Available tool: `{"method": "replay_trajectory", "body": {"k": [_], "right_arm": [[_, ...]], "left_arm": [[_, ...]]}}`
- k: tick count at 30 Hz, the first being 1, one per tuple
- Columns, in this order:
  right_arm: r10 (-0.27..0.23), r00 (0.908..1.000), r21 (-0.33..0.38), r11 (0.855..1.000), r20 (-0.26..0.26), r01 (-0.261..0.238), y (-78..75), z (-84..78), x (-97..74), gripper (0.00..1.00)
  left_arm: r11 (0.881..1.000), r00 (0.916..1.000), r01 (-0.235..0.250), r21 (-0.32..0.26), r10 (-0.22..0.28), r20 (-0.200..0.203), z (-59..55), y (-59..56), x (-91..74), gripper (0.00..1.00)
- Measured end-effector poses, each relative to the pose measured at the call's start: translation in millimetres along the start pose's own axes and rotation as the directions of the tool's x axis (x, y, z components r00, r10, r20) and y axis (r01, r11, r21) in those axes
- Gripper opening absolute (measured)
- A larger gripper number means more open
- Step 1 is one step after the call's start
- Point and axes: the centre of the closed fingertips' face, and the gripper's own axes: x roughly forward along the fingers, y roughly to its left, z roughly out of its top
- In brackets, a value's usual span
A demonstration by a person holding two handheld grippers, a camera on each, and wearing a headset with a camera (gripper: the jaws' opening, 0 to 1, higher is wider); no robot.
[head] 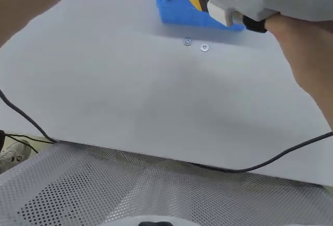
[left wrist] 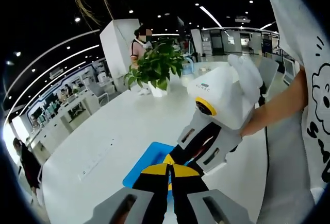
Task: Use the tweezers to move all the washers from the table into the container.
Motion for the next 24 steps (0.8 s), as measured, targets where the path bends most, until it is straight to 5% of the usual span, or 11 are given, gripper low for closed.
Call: {"method": "replay_trajectory", "body": {"k": [24], "right_arm": [[0.081,0.9926,0.083,0.994,-0.091,-0.073,16.5,-43.1,16.0,0.09]], "left_arm": [[0.994,0.9962,0.050,-0.094,-0.056,-0.066,-41.9,-12.7,24.1,0.00]]}}
